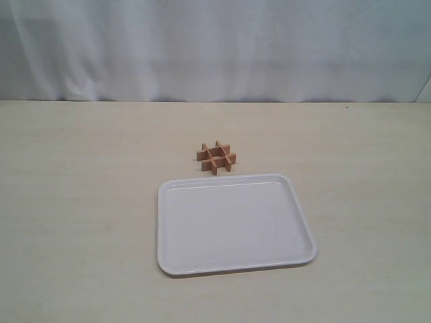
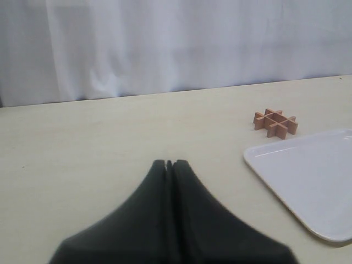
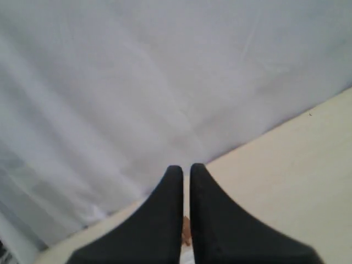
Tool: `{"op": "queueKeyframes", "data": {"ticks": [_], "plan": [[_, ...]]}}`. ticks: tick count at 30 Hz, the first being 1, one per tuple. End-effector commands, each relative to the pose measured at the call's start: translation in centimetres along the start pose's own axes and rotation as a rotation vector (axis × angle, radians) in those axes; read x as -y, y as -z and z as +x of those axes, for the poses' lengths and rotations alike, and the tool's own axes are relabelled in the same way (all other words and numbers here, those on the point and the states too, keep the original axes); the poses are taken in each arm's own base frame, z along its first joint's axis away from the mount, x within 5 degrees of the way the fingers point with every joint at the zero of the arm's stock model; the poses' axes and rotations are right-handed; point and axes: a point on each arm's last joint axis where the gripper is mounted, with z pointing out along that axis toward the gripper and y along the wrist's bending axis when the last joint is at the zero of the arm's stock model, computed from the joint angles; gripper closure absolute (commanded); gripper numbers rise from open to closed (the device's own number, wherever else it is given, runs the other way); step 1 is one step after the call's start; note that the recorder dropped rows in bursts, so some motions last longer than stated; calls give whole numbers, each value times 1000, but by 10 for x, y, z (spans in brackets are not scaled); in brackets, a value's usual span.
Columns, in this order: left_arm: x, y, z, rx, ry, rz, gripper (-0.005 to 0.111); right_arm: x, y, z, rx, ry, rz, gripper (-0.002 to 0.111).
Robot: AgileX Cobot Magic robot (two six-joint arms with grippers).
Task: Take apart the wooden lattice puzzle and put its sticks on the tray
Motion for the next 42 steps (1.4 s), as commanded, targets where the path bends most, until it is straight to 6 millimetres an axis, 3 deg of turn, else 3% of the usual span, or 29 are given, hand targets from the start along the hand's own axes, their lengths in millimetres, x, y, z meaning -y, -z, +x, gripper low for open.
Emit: {"op": "queueKeyframes", "data": {"ticks": [1,6,10,21,31,42], "plan": [[0,0,0,9,4,2,107,-18,-38,-15,-258,115,73,104],[0,0,0,9,4,2,107,-43,-91,-35,-571,366,55,104],[0,0,0,9,4,2,107,-51,-124,-41,-667,463,24,104],[0,0,0,9,4,2,107,-53,-206,-30,-908,480,1,104],[0,0,0,9,4,2,107,-85,-284,35,-1147,686,51,104],[0,0,0,9,4,2,107,-86,-353,88,-1342,789,191,104]]}}
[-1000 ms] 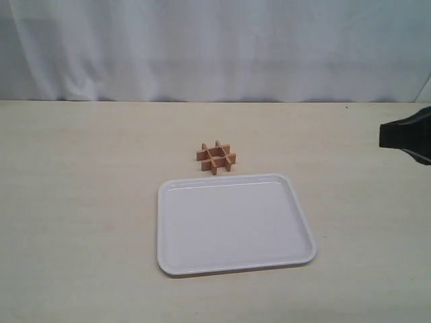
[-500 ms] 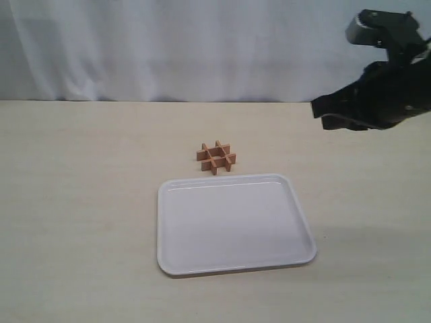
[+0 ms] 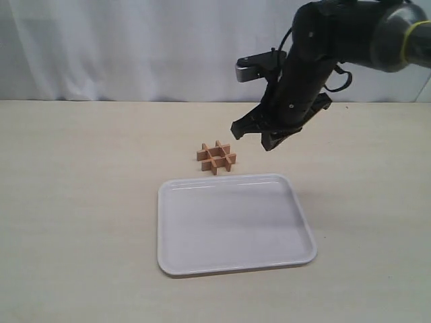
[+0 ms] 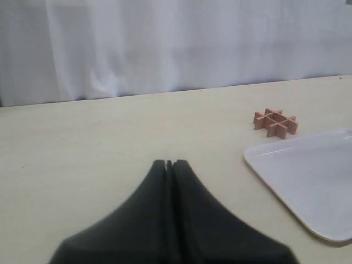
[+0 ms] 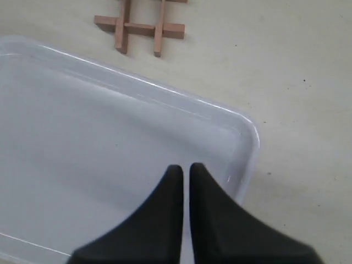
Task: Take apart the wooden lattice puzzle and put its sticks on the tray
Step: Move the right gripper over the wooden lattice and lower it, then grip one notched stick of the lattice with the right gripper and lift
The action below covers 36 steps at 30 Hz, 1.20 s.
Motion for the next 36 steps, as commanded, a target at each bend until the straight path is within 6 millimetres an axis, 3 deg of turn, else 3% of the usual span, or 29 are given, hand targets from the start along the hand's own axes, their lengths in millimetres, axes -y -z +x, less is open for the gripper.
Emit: {"op": "queueKeyframes", "data": {"ticks": [1,9,17,23,28,36], "plan": [[0,0,0,9,4,2,107,-4,-17,-19,-58,28,49,104],[0,0,0,9,4,2,107,-6,-54,-47,-85,27,50,104],[0,0,0,9,4,2,107,-12,-95,-52,-117,18,-5,98],[0,0,0,9,4,2,107,-13,-103,-53,-121,27,-13,83],[0,0,0,9,4,2,107,-22,-104,-53,-117,34,-87,82],[0,0,0,9,4,2,107,-19,-104,-58,-64,25,-32,82]]}}
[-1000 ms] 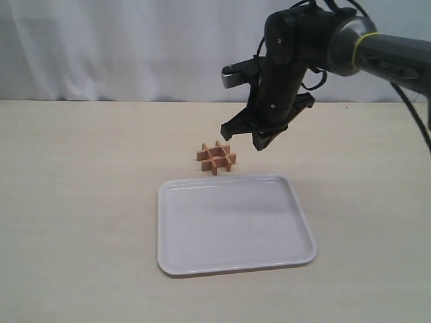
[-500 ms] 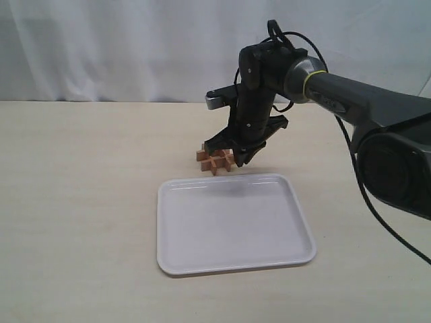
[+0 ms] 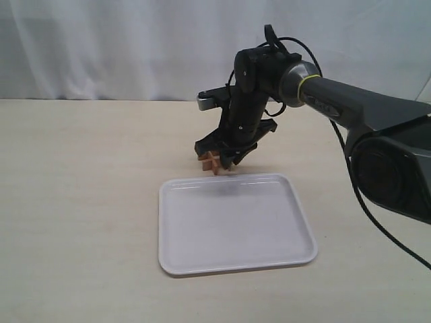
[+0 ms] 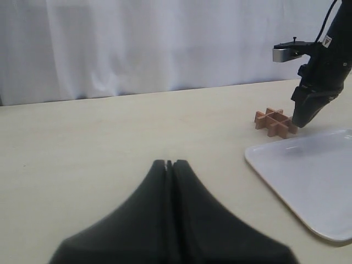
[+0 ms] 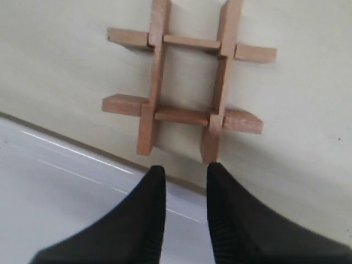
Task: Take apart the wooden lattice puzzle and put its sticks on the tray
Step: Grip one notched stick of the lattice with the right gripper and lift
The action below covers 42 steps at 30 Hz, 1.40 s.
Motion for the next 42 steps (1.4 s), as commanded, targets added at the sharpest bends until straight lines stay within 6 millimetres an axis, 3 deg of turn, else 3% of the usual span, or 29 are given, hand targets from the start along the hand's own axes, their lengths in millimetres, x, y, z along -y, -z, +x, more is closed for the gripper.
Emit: {"op": "queueKeyframes", "data": {"ticks": [1,7,18,23,27,35,42], "plan": [[0,0,0,9,4,2,107,4,3,-2,22,-10,45,82],[0,0,0,9,4,2,107,3,2,-3,26,-23,34,82],[0,0,0,9,4,2,107,3,-21,-2,11,-26,28,82],[0,0,0,9,4,2,107,3,-26,-2,21,-26,29,88],[0,0,0,9,4,2,107,3,-26,-2,21,-30,29,104],[0,0,0,9,4,2,107,3,-23,-3,23,-40,29,104],[0,0,0,9,4,2,107,3,-6,-4,36,-40,29,104]]}}
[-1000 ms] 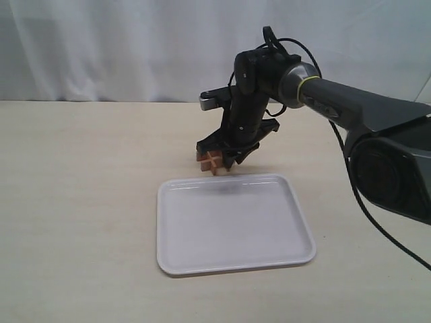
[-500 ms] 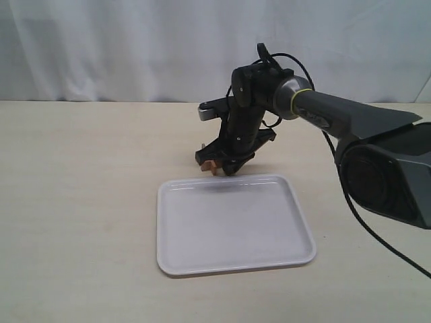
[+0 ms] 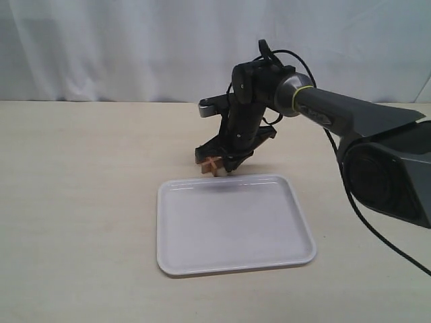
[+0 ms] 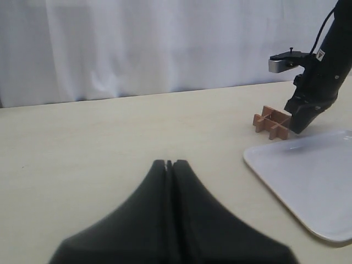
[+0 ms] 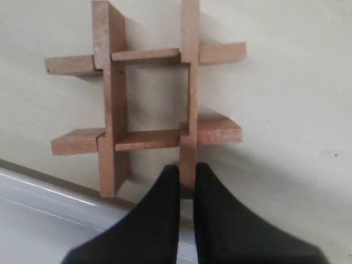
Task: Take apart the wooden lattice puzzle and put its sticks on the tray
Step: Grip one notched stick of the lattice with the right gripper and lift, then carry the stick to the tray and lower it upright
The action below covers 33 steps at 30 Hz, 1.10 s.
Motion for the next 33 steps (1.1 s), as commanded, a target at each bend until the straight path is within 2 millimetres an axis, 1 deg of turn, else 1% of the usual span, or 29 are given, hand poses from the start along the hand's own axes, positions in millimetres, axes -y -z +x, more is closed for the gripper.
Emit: {"op": "queueKeyframes", "data": {"ticks": [1,7,9,10,12,14,19,21,25,26,30,32,33], "plan": [[0,0,0,9,4,2,107,0,18,-3,20,-5,0,104],[0,0,0,9,4,2,107,-1,22,-1,3,-8,-7,104],[0,0,0,9,4,2,107,-1,30,-3,19,-8,-7,104],[0,0,0,9,4,2,107,-1,40,-4,34,-8,-7,104],[0,0,0,9,4,2,107,-1,51,-4,40,-8,-7,104],[0,0,0,9,4,2,107,-1,66,-2,29,-8,-7,104],[0,0,0,9,4,2,107,-3,82,0,48,-15,-29,104],[0,0,0,9,4,2,107,-9,86,7,29,-10,-63,104],[0,0,0,9,4,2,107,-19,97,27,-20,32,-35,104],[0,0,0,9,4,2,107,-22,103,32,-24,40,-28,104],[0,0,0,9,4,2,107,-26,118,61,-57,45,-22,104],[0,0,0,9,4,2,107,-25,123,77,-55,45,-22,104],[0,0,0,9,4,2,107,-25,121,86,-68,45,-22,104]]}}
